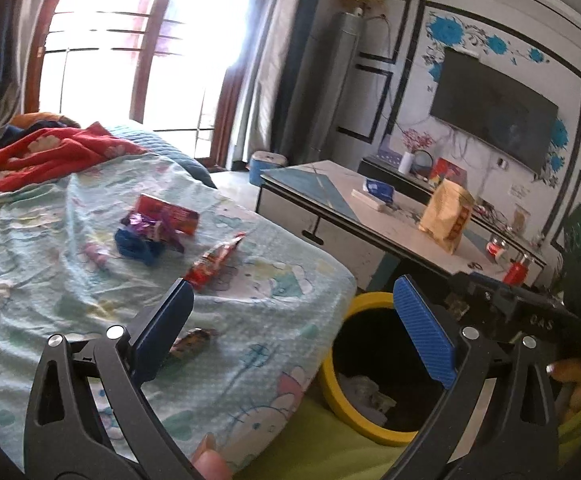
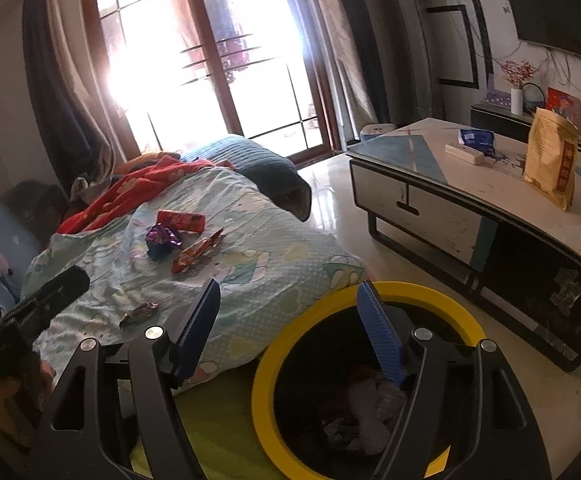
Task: Collect trash
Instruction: 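Move both tools back over the blue glove and purple wrapper on the bed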
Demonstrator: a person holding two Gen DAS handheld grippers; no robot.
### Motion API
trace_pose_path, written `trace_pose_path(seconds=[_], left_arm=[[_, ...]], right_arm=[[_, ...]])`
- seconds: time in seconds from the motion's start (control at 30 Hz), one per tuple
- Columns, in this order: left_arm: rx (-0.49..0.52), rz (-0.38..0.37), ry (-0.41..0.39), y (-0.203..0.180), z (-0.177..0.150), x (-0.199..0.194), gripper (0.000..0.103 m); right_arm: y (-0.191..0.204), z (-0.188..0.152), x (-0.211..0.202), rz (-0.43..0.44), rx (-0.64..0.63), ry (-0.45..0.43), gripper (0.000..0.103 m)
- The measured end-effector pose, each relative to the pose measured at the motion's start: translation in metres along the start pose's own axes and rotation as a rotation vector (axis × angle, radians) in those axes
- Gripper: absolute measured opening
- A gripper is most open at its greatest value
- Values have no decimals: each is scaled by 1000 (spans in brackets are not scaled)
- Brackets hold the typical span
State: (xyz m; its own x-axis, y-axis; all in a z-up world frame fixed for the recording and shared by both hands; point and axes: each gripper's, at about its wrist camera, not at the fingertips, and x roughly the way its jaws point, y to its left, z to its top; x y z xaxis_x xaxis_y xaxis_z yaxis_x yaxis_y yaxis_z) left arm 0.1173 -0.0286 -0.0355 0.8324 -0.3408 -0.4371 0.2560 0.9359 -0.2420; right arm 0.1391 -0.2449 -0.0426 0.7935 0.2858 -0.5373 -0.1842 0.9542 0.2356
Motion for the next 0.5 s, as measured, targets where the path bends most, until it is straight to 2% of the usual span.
trace_pose_path(seconds=[0.5], left_arm=[[-118, 112, -44, 62, 11, -11, 92]], right_arm=[[58, 7, 24, 90, -109, 36, 71]])
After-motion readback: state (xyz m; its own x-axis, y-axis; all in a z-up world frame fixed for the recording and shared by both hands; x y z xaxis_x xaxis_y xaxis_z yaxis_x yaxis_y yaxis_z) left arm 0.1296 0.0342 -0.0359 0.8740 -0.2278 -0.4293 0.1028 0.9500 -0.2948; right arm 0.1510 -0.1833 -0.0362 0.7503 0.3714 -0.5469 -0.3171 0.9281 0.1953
